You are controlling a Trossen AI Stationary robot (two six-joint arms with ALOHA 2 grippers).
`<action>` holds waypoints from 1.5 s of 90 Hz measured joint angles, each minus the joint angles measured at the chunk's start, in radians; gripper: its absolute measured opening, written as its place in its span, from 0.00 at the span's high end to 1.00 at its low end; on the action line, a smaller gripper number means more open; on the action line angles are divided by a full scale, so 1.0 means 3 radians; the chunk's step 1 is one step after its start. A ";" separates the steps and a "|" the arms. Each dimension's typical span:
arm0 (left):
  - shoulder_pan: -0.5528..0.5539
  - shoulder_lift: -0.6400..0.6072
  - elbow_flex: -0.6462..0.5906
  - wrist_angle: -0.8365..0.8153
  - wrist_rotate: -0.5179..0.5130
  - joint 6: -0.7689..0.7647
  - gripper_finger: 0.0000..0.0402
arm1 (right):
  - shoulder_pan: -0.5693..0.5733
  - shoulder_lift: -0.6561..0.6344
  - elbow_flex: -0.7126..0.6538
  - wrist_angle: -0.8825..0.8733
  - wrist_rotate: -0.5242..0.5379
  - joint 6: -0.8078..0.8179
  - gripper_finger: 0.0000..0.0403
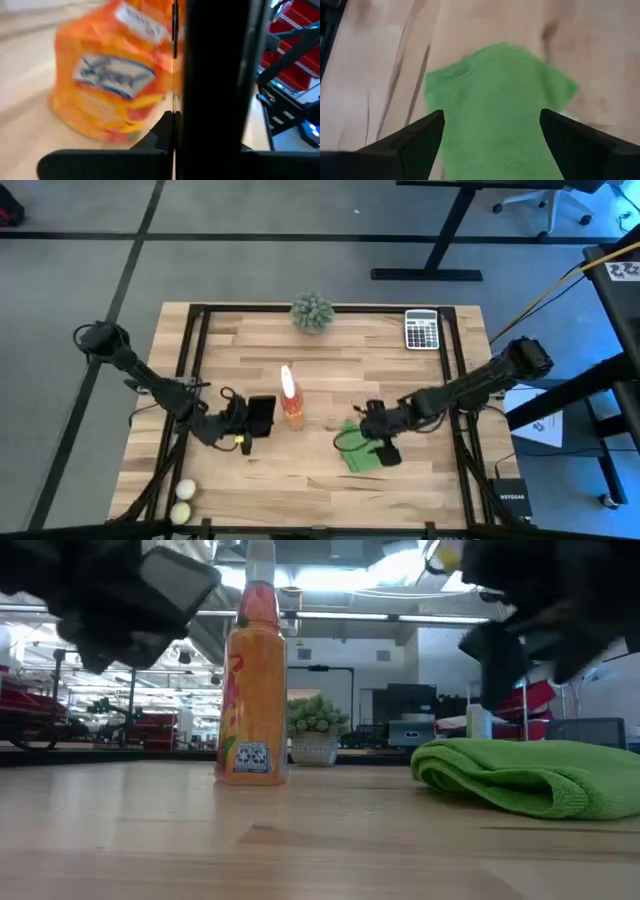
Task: Apply microfiber cloth
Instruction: Wipe the front of the black cellphone using the green microfiber cloth
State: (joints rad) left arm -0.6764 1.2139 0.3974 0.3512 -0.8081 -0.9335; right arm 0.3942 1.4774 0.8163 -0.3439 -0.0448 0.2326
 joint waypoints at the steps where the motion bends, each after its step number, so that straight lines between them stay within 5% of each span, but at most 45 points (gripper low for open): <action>1: -0.0015 0.0034 0.0004 0.0022 -0.0003 -0.0033 0.96 | 0.0013 0.0004 -0.0007 0.0007 0.0001 -0.0005 0.22; 41: -0.0237 0.1406 0.0955 0.0102 0.0102 -0.1094 0.96 | 0.0061 0.0515 -0.0022 0.0184 0.0048 -0.0217 0.22; 61: -0.0132 0.1817 0.1021 0.0079 0.0449 -0.1746 0.96 | 0.0062 0.0640 -0.0022 0.0246 0.0325 -0.0457 0.22; 96: 0.0016 0.1974 0.1035 0.0116 0.0667 -0.2167 0.95 | 0.0060 0.0644 -0.0025 0.0366 0.0565 -0.0623 0.22; 135: 0.0079 0.1961 0.1030 0.0102 0.0912 -0.2103 0.68 | 0.0059 0.0644 -0.0025 0.0361 0.0580 -0.0622 0.22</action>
State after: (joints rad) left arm -0.6527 1.8021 0.7063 0.3819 -0.5344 -1.5645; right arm 0.4118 1.6707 0.8089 -0.2355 0.1291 0.0460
